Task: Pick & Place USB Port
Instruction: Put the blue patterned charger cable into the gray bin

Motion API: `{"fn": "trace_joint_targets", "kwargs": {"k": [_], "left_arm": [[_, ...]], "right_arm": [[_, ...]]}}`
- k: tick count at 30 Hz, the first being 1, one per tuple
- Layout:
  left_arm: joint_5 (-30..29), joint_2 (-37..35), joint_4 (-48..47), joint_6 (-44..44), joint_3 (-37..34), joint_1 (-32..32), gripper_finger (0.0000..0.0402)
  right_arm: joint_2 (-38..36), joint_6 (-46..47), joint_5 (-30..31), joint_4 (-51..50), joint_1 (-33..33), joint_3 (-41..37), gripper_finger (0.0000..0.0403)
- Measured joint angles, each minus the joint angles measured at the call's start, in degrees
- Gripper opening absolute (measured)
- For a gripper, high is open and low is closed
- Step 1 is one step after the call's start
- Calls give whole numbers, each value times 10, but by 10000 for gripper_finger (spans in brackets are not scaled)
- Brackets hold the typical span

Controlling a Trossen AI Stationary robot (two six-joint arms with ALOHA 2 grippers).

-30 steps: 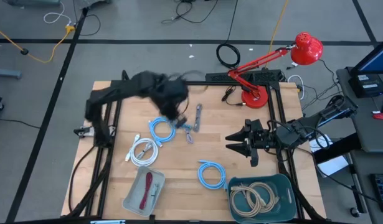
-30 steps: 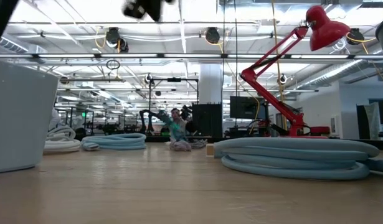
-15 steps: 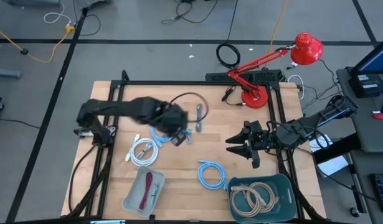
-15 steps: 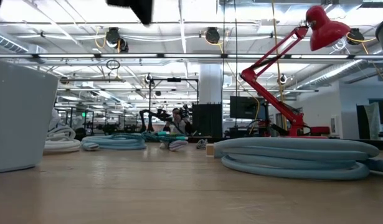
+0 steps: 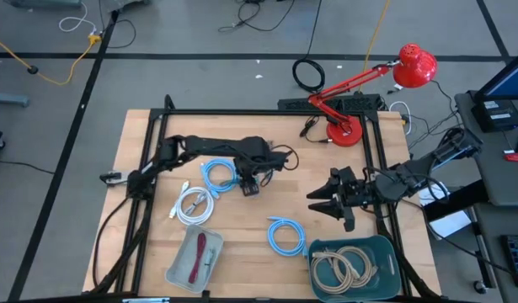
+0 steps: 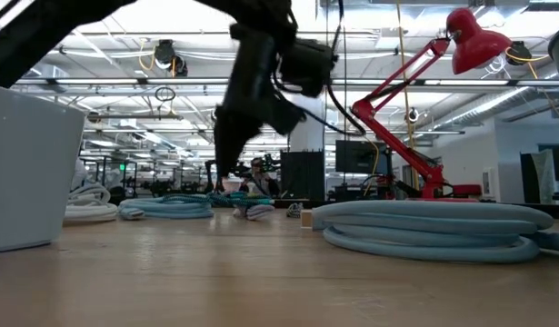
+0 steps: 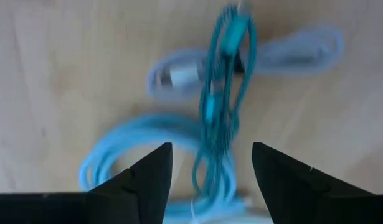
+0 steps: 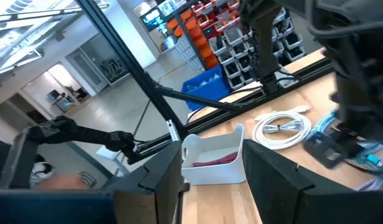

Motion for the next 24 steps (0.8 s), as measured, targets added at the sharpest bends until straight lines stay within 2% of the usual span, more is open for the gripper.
{"fn": "trace_joint_targets", "kwargs": {"k": [6,14,19,24], "left_arm": [[-1,5,53,-7,1,1,227],[-1,6,37,-20,-9,1,228],[-1,6,30,-17,-48,1,228],[-1,4,70,-18,-102,1,227]], "right_arm": [[0,13,24,1,23,0,164],[0,13,46,17,32,0,164],[0,8,47,34,32,0,164],[0,7,47,34,32,0,164]]}}
